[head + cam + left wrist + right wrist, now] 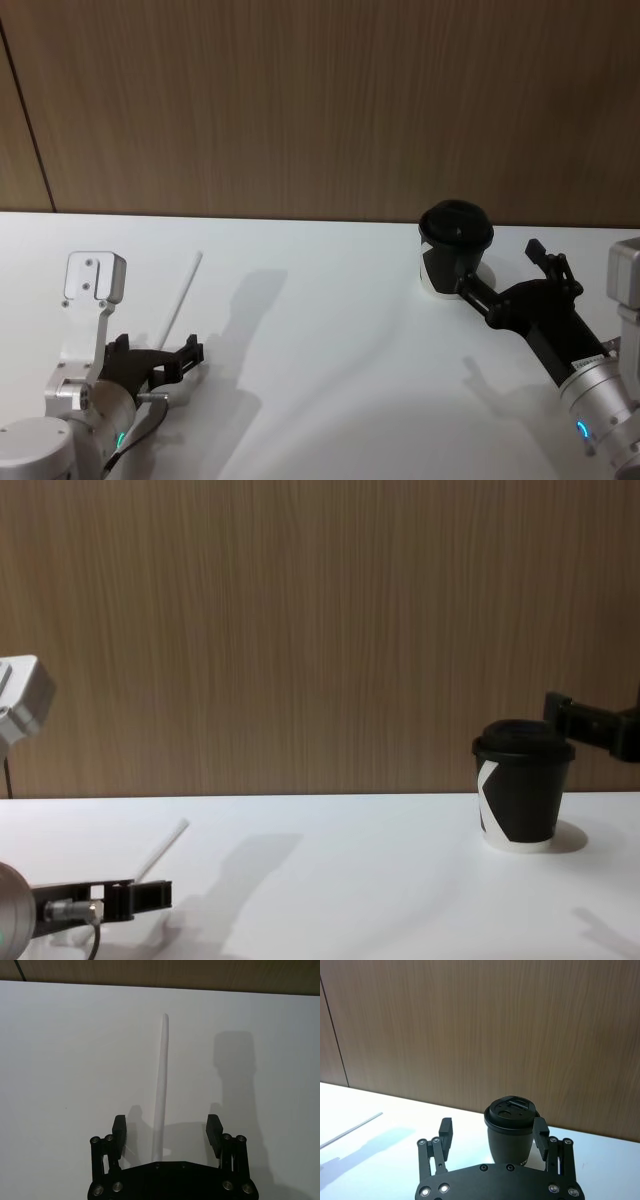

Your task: Pick up the straw with one hand, pass it to the other hand, and insert it into the cup.

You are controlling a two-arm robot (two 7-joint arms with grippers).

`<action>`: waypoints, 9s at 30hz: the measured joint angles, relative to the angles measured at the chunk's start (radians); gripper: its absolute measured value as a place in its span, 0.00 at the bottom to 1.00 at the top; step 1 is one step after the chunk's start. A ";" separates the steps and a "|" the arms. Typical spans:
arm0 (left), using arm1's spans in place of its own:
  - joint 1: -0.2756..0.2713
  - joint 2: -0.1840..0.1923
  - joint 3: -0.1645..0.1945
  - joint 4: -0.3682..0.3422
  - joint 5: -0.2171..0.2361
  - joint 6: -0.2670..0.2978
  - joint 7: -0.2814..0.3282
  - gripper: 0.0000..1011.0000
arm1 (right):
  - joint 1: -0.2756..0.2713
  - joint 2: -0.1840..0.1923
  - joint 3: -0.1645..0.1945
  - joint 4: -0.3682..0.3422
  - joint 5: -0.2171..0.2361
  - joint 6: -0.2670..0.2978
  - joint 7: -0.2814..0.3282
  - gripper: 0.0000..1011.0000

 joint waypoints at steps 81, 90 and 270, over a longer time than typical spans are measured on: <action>0.011 -0.056 -0.027 0.002 0.013 0.023 0.005 0.57 | 0.000 0.000 0.000 0.000 0.000 0.000 0.000 0.99; 0.011 -0.056 -0.027 0.002 0.012 0.023 0.004 0.52 | 0.000 0.000 0.000 0.000 0.000 0.000 0.000 0.99; -0.129 0.284 0.141 -0.041 0.087 -0.415 -0.578 0.00 | 0.000 0.000 0.000 0.000 0.000 0.000 0.000 0.99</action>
